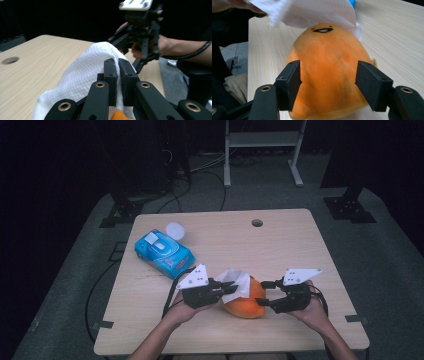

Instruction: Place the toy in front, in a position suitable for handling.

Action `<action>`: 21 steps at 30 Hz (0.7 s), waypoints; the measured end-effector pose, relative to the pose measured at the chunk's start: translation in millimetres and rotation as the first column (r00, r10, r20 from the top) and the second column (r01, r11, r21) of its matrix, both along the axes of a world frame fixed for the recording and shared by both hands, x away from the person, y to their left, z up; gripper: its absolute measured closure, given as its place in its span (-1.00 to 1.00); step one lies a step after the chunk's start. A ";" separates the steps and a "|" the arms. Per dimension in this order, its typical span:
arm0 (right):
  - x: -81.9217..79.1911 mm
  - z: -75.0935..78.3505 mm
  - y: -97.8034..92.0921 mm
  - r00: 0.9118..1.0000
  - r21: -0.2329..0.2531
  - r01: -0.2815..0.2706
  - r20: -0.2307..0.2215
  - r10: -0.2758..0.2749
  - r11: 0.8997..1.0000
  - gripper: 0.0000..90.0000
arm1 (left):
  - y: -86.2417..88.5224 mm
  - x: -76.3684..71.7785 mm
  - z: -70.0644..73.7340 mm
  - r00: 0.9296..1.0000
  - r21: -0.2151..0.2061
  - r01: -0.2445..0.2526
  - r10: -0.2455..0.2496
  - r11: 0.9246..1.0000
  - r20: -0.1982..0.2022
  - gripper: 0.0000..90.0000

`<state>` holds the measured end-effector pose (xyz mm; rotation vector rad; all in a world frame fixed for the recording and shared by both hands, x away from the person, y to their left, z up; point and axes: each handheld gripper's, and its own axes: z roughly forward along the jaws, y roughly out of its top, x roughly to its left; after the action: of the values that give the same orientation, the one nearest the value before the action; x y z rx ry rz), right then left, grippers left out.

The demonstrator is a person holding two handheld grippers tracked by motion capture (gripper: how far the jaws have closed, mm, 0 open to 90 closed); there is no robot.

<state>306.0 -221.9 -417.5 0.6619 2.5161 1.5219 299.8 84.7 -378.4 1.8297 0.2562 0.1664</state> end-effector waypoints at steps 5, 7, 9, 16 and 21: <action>-4.0 -13.8 10.5 1.000 -0.071 -0.027 0.005 0.028 0.997 -0.27 | -18.4 8.0 -4.5 0.996 0.077 0.073 -0.069 0.994 -0.054 0.87; -4.2 -15.1 11.8 1.000 -0.071 -0.027 0.008 0.028 0.997 -0.27 | -21.2 11.4 -10.1 0.994 0.094 0.076 -0.069 0.993 -0.083 0.86; -3.7 -15.5 11.9 1.000 -0.059 -0.023 0.001 0.024 0.998 -0.26 | -23.5 16.1 -20.1 0.994 0.141 0.060 -0.046 0.988 -0.101 0.84; -3.7 -17.1 12.1 1.000 -0.060 -0.015 0.006 0.015 0.998 -0.24 | -19.7 21.7 -35.2 0.992 0.136 0.021 -0.003 0.990 -0.128 0.69; -3.4 -17.8 11.6 1.000 -0.061 -0.015 0.004 0.015 0.998 -0.24 | -21.2 18.1 -24.5 0.996 0.150 0.009 0.004 0.989 -0.085 0.31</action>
<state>302.6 -210.2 -435.3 0.6320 2.5584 1.4437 317.9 63.5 -402.9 1.9890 0.3079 0.1089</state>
